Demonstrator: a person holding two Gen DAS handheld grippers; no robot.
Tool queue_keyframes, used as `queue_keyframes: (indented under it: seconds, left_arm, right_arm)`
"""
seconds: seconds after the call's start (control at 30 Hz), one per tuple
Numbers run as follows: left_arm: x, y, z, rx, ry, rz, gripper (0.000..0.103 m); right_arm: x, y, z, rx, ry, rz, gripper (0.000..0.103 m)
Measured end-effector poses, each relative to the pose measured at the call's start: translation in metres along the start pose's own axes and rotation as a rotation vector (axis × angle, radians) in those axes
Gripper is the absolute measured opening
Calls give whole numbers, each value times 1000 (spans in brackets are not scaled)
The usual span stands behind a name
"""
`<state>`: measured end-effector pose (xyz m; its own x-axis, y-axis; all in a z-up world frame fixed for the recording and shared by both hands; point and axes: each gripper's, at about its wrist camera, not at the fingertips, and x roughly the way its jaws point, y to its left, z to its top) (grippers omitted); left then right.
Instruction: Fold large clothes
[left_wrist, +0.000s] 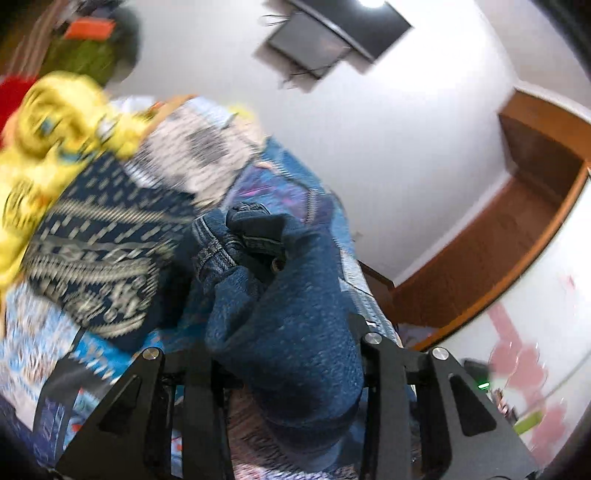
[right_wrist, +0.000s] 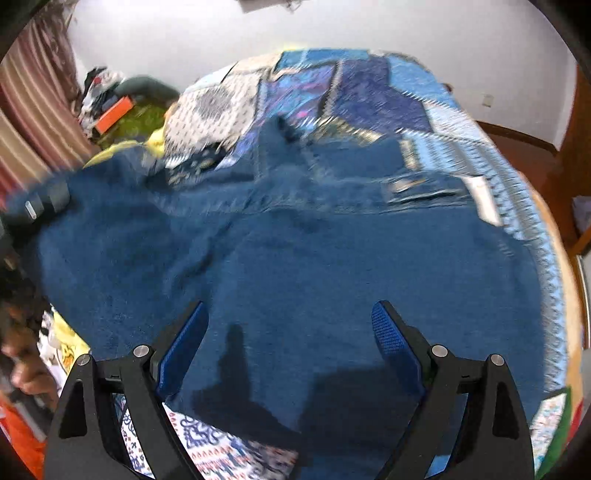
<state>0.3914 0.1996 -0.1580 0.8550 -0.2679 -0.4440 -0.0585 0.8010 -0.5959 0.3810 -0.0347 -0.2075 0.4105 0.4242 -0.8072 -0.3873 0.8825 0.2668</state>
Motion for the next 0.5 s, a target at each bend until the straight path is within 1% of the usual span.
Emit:
queue_keyframes:
  seconds: [0.1,0.17,0.23,0.3,0.4,0.43,0.5]
  left_arm:
    - [13,-26,3,45,16,-15,31]
    - [21,-45,4,70,27,-19,30]
    - [26,-63,4,103,29,-34,28]
    - [30,-83,3,127,36,-67,26]
    - [42,-126,1,191,42,-100,25]
    - [49,-144,-2,228,45,-110,24]
    - [60,-177,-14,285,54,-129,24]
  right_arm:
    - [30,6,-10,-25,88,-20,89]
    - [32,7,-16,-52,82,-27,89]
    - [23,4,-17,-73,95,0,89]
    - [7,-5,-17,-60,73,14,89]
    - [-28,-33,-26,-2,-6,-12,89]
    - [-40,-45,-29,21,-29,-24,89]
    - [-64,-68,-36,72,-73,-79,89]
